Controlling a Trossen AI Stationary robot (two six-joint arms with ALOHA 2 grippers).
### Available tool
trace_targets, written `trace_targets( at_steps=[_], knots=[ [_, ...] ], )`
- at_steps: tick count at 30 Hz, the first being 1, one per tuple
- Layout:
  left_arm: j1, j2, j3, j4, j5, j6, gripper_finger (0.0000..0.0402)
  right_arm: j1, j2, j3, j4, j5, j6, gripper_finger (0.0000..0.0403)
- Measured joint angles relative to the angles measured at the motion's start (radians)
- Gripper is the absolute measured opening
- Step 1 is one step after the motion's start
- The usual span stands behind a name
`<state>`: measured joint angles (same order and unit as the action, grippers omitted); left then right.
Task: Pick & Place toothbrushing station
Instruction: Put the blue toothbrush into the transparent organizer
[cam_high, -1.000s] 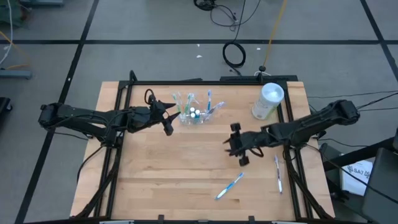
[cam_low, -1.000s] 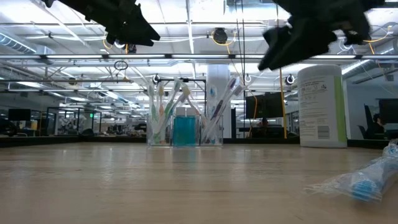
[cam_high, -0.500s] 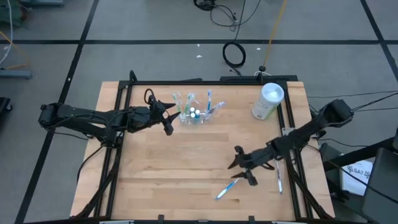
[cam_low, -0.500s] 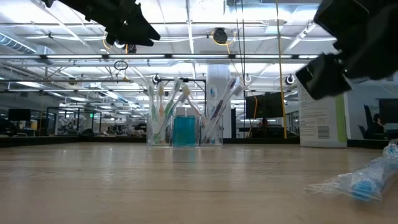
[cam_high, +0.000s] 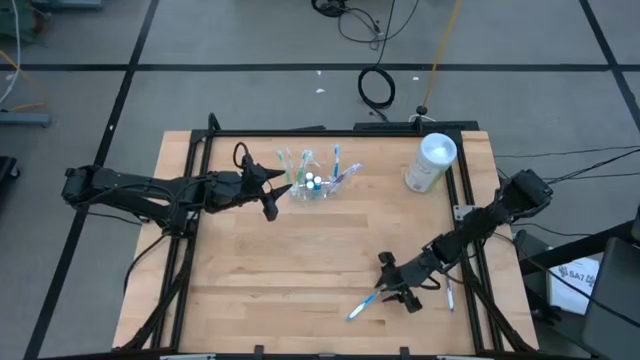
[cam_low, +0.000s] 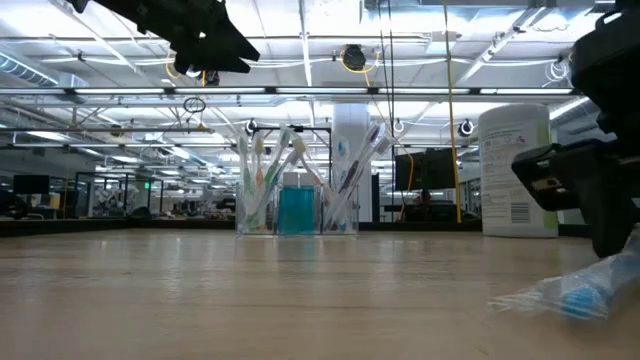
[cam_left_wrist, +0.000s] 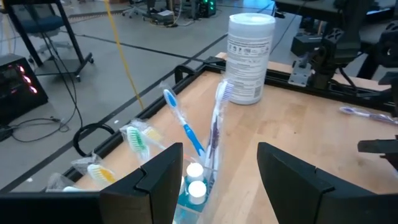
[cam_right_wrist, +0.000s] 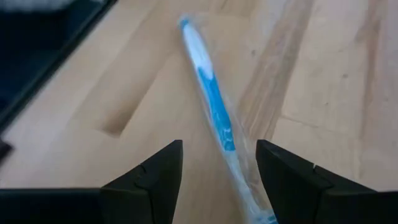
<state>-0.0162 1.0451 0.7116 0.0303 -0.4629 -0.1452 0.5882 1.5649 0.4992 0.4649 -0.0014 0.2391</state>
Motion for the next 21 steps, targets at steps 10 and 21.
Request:
trace_targets(
  at_steps=[10,21],
  knots=[
    [-0.019,0.0,0.0,-0.002,0.002,-0.026,0.0214,0.001,0.003,0.0,-0.033,0.056,-0.044,0.0187],
    [-0.032,0.0,0.0,-0.002,0.002,-0.025,0.0214,0.0,0.003,0.002,-0.089,0.061,-0.044,0.0101]
  ],
)
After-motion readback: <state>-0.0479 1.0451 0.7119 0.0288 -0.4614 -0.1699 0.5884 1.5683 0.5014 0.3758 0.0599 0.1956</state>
